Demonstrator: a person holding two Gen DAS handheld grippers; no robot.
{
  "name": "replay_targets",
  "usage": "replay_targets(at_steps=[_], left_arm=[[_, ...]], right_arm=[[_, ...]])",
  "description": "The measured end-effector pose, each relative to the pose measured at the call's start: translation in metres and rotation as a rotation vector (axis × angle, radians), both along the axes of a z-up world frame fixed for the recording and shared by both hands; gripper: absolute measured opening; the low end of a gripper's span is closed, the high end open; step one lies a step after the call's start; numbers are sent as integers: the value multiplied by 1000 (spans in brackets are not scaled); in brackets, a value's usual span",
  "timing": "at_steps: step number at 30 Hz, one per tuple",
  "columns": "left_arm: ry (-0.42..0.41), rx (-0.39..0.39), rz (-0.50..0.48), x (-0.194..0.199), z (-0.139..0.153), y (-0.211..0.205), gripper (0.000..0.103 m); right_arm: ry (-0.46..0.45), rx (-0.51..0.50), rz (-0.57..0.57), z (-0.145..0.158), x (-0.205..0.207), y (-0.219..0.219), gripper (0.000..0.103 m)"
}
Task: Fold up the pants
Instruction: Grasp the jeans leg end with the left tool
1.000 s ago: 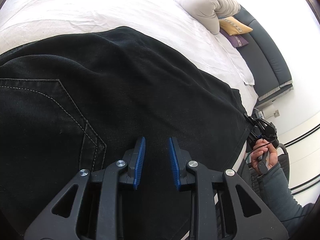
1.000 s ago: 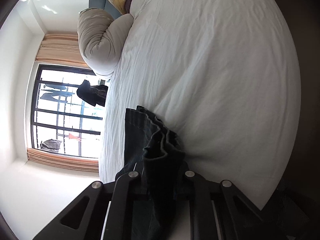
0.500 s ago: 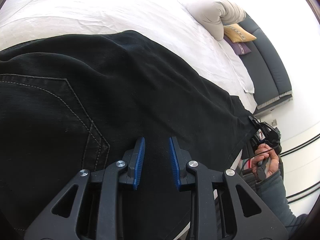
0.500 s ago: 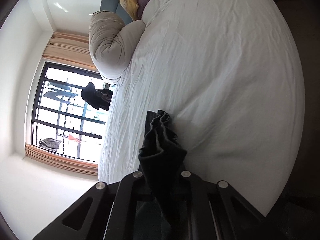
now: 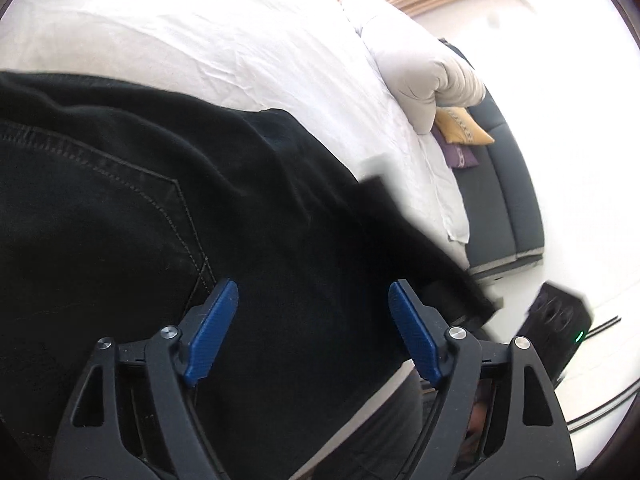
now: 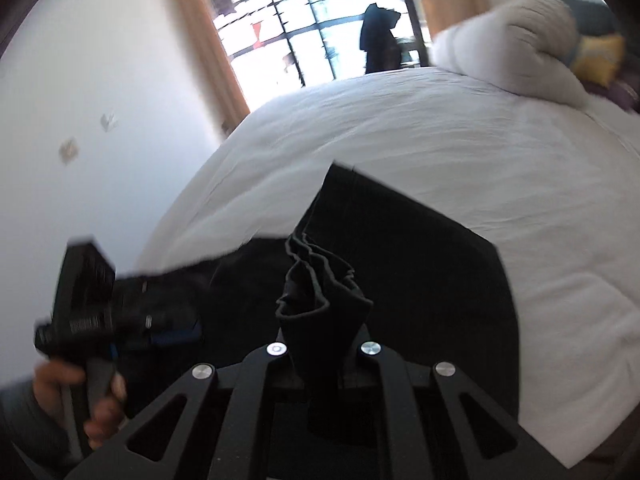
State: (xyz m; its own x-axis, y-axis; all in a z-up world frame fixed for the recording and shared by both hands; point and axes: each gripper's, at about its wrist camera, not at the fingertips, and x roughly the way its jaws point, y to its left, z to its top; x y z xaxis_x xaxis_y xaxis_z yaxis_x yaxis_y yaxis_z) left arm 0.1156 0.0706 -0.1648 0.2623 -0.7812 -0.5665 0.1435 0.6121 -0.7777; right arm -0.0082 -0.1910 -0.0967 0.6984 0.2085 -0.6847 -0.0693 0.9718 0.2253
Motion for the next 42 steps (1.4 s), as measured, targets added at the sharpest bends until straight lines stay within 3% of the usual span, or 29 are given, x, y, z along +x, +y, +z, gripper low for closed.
replay_targets(at_steps=[4,7,17,19,20,21,24,34,42], left_arm=[[36,-40,-4,0,-1,0,79],[81,-80,0,5,-3,-8,87],[188,-71,-84,44,-8,-54,86],[200,-66,-108,50,-12,-58,76],[207,-59,-118,51,-15,-59,54],[221,-51,-125,51,-18,-57,25],[208,-32,-114,47,-18,-52,6],[68,52,-86,31,10,-3,5],[76,95,-60,38,6,20,5]], right_arm=[[85,-9,32,-39,2,31,8],[47,-27,56,-32,-5,34,8],[8,-99,98,-24,-17,46,8],[0,-113,108,-22,-19,50,8],[-4,-118,114,-21,-20,51,8],[-8,-124,119,-21,-21,54,8],[-17,-145,135,-20,-23,62,8],[-38,-162,220,-12,-24,96,8],[-18,-180,280,-17,-22,132,9]])
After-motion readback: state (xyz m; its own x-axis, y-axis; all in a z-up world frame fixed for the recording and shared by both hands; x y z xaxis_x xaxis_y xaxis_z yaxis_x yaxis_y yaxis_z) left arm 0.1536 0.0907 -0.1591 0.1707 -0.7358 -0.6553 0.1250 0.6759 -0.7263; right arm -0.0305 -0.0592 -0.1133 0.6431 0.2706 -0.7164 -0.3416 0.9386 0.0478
